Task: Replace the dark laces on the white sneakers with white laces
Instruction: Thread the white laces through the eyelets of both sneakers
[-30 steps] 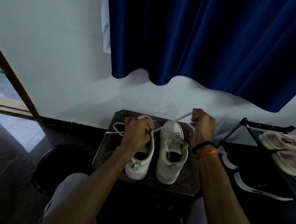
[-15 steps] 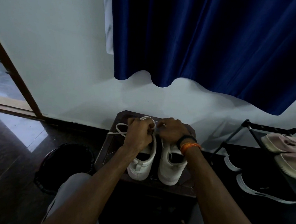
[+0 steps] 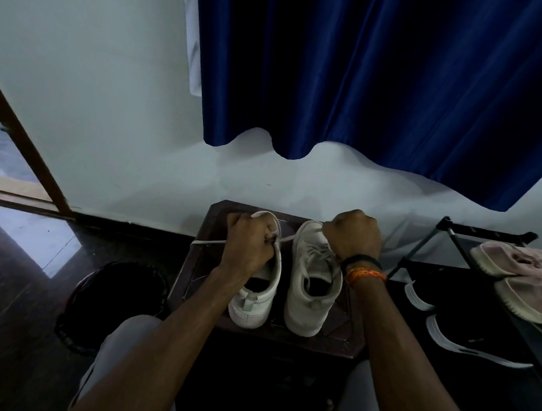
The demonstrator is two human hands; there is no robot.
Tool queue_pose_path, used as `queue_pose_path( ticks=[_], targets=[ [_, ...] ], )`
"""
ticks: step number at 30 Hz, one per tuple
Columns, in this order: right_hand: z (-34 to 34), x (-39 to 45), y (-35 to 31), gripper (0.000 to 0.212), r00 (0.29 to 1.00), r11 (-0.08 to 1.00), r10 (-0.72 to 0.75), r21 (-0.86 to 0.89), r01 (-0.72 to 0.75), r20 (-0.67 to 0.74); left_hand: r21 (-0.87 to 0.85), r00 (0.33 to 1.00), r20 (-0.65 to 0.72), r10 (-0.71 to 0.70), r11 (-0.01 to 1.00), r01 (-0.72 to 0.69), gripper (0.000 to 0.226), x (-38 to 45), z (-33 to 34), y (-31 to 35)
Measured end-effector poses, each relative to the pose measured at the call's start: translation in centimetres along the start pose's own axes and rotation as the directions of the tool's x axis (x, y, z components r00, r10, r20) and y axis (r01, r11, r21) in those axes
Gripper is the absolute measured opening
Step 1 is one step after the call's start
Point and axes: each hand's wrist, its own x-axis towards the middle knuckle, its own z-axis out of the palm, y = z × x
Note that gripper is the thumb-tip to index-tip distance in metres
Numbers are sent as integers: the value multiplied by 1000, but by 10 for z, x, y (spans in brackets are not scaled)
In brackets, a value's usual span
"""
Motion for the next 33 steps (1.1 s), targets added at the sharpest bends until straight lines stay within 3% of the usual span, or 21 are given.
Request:
queue_pose_path(
  ticks=[4, 7, 10, 13, 15, 17, 20, 23, 27, 33],
  targets=[
    [8, -8, -14, 30, 931, 967, -245, 132, 216, 269, 28, 1000, 17, 23, 999, -24, 28, 0, -3, 4],
    [21, -12, -25, 31, 844, 925, -343, -8, 380, 412, 15, 999, 32, 29, 999, -30, 33, 0, -4, 2],
    [31, -14, -25, 23, 838, 880, -383, -120, 459, 389, 14, 1000, 19, 25, 1000, -25, 33, 1, -3, 2],
    [28, -13, -19, 21, 879, 912, -365, -73, 405, 308, 13, 1000, -4, 15, 1000, -15, 32, 0, -4, 2],
    [19, -8, -12, 22, 948, 959, -273, -28, 281, 163, 19, 1000, -25, -2, 1000, 3, 35, -1, -6, 3],
    [9, -1, -5, 18, 996, 996, -85, 23, 85, 21, 35, 998, -48, -33, 999, 35, 40, -1, -10, 3],
    [0, 1, -1, 17, 998, 998, 56, 41, -55, -30, -45, 988, -41, -151, 988, 149, 42, -2, -10, -1],
    [1, -7, -7, 22, 988, 997, -77, 24, 75, 130, -148, 963, 5, -269, 952, 266, 47, -8, -12, -4],
    [8, -19, -25, 41, 888, 937, -311, -48, 346, 338, -56, 967, -26, -252, 967, 250, 53, -18, -17, -3],
    [28, -19, -27, 20, 849, 880, -369, -151, 450, 379, -178, 934, -33, -356, 922, 345, 51, -27, -23, 3]
  ],
)
